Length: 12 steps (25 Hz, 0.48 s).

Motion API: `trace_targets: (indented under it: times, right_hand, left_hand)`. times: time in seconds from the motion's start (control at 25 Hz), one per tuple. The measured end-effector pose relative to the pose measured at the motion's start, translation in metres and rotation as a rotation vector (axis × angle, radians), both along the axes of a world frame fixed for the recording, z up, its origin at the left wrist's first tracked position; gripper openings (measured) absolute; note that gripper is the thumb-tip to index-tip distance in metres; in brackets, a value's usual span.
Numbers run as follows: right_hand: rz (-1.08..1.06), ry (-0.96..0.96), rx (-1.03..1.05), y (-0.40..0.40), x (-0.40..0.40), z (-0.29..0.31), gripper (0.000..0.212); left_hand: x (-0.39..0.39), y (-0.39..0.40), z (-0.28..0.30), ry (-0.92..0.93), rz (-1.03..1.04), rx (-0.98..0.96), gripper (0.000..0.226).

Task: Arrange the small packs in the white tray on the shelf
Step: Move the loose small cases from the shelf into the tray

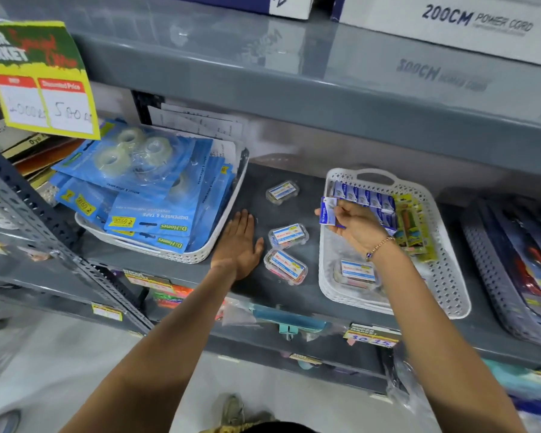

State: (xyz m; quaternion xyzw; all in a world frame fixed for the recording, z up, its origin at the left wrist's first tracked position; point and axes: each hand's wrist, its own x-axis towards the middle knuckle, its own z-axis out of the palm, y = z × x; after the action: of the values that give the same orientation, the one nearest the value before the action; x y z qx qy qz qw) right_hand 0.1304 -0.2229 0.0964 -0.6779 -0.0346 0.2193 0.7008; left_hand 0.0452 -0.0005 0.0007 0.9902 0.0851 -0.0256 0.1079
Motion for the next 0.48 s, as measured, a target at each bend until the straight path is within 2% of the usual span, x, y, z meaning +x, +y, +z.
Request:
trace_targets:
  times: [0.08,0.24,0.48]
  right_hand:
    - [-0.14,0.04,0.023,-0.024,0.002,0.0,0.022]
    - [-0.29,0.115,0.115,-0.063,0.003,0.005,0.039]
    - [-0.421,0.185,0.162,-0.1,0.01,-0.001,0.029]
  left_hand:
    - [0.001,-0.003,-0.001,-0.005,-0.01,0.012,0.066]
    - [0.001,-0.001,-0.005,-0.016,-0.006,0.051,0.064]
    - [0.003,-0.001,-0.007,0.002,-0.008,0.076,0.065]
